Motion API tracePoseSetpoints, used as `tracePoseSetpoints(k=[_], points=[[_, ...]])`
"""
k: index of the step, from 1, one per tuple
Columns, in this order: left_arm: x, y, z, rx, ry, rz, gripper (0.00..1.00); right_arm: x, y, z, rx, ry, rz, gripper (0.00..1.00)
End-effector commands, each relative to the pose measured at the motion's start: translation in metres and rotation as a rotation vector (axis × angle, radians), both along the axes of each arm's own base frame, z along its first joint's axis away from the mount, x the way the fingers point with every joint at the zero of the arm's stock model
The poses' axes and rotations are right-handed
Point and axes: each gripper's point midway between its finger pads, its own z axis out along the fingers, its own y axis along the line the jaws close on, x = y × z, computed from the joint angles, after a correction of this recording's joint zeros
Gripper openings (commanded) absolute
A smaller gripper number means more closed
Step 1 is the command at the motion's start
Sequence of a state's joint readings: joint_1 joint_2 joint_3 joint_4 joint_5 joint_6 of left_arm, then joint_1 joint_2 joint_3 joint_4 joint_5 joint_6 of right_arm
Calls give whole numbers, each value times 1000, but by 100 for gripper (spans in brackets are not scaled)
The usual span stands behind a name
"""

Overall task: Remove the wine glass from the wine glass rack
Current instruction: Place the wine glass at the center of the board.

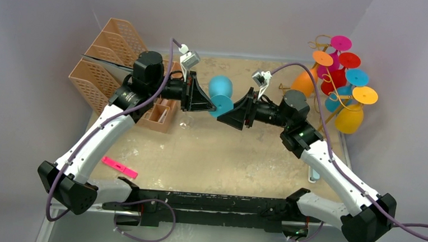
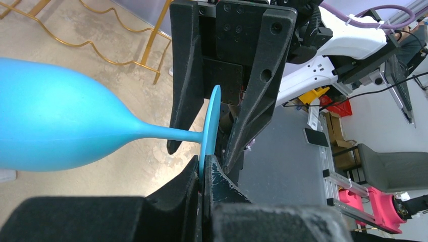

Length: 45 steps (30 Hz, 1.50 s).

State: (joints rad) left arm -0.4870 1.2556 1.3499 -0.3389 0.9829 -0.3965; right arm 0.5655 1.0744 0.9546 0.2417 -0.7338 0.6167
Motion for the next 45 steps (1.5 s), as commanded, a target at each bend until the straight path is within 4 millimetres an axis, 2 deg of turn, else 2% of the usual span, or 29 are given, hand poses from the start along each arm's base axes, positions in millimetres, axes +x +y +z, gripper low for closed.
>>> tracePoseSetpoints(k=[1, 11, 19, 32, 37, 45], points=[[-6, 1, 11, -21, -82, -16, 0, 2, 4, 22, 71, -96, -3, 51], [-9, 2, 11, -21, -80, -28, 0, 1, 6, 23, 105, -112, 5, 25], [-10, 2, 11, -22, -79, -29, 0, -3, 10, 20, 103, -101, 50, 0], [-9, 4, 13, -19, -82, -14, 1, -11, 9, 12, 32, -160, 105, 0], [-5, 4, 9, 6, -53, 10, 41, -15, 1, 7, -40, -258, 105, 0], [-8, 15, 22, 12, -105, 82, 79, -24, -9, -5, -146, -363, 153, 0]])
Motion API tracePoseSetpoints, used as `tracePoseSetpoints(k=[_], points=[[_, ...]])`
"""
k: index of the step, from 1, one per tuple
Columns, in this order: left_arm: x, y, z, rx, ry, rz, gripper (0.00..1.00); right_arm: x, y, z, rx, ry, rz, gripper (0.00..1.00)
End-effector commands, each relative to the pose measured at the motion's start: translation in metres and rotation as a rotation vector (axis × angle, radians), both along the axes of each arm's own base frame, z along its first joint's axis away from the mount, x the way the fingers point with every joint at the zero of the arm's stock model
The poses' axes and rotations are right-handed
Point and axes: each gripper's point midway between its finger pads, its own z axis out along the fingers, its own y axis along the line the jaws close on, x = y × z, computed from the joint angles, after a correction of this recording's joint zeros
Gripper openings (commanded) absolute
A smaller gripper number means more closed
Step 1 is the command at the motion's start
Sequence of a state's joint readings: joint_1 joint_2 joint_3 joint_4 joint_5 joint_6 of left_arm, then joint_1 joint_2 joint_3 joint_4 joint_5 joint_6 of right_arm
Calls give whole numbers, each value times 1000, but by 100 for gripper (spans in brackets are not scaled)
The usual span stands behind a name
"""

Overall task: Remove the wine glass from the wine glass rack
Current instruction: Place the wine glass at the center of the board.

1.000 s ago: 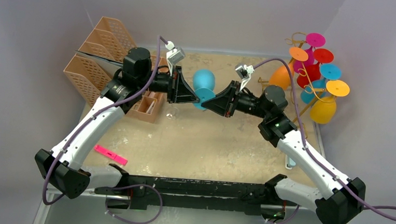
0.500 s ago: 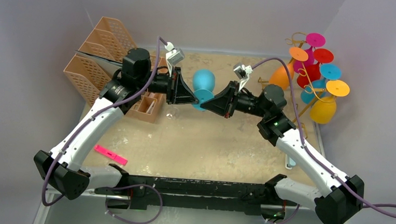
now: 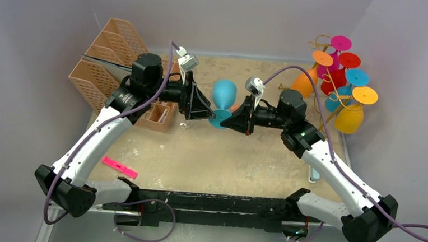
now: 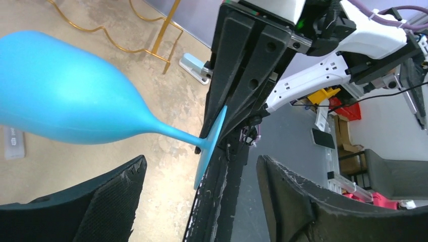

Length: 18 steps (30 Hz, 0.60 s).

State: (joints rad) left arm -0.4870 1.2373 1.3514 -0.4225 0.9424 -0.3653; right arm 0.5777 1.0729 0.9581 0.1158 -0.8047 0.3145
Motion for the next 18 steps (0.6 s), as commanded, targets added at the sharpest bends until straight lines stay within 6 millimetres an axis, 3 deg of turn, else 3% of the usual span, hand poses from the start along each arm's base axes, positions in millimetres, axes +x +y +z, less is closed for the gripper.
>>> tracePoseSetpoints(k=[1, 12, 18], points=[[-4, 11, 31, -22, -140, 69, 80, -15, -8, 17, -45, -188, 74, 0], [17, 28, 23, 53, -145, 263, 87, -7, -15, -13, -131, -447, 114, 0], [15, 27, 28, 27, -120, 269, 89, -4, -26, -27, -214, -525, 102, 0]])
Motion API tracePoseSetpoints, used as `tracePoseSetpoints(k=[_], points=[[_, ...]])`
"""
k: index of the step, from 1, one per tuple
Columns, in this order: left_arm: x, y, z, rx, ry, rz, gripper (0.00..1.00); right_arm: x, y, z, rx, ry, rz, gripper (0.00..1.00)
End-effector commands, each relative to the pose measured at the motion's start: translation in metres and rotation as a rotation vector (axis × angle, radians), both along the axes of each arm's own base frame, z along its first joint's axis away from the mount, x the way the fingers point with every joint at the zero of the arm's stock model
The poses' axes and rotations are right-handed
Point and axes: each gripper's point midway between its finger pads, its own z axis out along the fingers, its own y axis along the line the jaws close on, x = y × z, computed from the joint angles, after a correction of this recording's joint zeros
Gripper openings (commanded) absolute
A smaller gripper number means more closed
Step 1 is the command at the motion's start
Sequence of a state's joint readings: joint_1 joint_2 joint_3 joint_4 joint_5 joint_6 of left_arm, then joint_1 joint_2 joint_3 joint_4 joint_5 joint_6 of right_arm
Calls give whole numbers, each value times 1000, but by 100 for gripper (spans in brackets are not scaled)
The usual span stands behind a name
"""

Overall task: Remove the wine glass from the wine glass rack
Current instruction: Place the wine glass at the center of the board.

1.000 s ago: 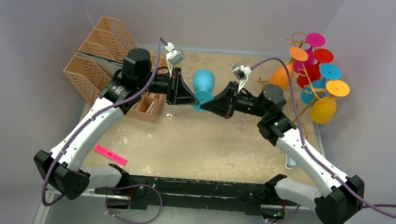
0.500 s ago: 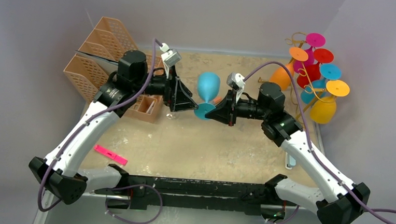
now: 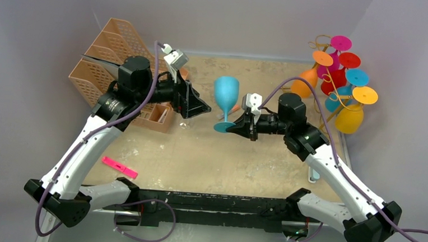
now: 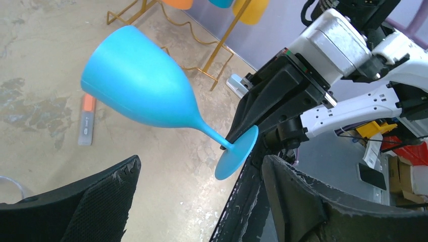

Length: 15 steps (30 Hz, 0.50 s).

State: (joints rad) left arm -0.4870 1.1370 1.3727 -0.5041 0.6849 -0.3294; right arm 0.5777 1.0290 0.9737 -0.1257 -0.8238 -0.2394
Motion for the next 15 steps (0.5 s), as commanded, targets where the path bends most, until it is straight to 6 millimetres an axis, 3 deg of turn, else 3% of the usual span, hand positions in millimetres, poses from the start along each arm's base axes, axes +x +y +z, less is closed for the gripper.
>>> tracePoseSetpoints(k=[1, 10, 15], points=[[1, 3, 15, -27, -19, 43, 89, 0, -10, -2, -55, -152, 2, 0], [7, 11, 26, -12, -2, 119, 92, -3, -21, -17, -148, -211, 27, 0], [7, 5, 28, -46, 20, 101, 92, -10, -19, -28, -126, -279, 92, 0]])
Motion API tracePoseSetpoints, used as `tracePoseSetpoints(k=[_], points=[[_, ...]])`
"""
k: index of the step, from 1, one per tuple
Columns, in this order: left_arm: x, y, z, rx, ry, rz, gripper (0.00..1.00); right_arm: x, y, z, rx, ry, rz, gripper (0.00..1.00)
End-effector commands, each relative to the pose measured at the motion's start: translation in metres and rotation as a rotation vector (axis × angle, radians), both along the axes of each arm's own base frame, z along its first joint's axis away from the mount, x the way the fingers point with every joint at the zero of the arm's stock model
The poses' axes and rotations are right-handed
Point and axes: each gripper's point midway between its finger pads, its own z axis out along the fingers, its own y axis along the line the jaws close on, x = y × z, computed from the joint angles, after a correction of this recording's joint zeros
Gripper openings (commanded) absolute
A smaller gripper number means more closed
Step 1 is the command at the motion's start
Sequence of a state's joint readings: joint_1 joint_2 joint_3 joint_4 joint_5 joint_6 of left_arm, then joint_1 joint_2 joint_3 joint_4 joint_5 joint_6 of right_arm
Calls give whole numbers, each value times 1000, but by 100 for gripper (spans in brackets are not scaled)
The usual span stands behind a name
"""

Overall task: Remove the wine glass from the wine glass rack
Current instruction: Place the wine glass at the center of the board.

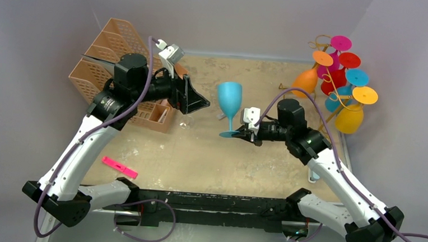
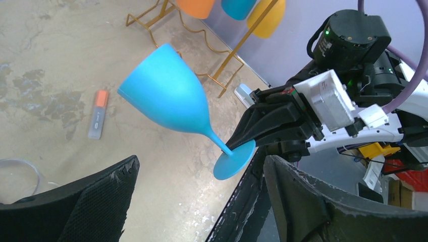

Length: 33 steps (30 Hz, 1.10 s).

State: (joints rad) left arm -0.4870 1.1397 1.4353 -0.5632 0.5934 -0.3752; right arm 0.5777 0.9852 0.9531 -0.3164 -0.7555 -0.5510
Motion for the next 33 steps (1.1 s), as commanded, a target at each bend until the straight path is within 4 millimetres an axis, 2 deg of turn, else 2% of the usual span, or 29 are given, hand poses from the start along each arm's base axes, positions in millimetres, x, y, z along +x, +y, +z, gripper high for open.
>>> tracePoseSetpoints(k=[1, 5, 12, 26, 30, 33], points=[[-1, -4, 17, -57, -11, -3, 92, -8, 2, 4, 21, -109, 83, 0], [-1, -6, 16, -66, -18, -14, 92, -9, -1, 2, 5, -137, 91, 0], [-10, -2, 16, -34, -9, -30, 92, -15, -7, -15, -27, -182, 123, 0], [-14, 0, 11, -25, 20, -27, 92, -26, -15, -28, -13, -288, 137, 0], [-15, 7, 4, 10, 8, -9, 92, -30, -14, -21, 23, -315, 148, 0], [-16, 7, 1, 19, 12, -8, 92, -30, -14, -25, 11, -339, 153, 0]])
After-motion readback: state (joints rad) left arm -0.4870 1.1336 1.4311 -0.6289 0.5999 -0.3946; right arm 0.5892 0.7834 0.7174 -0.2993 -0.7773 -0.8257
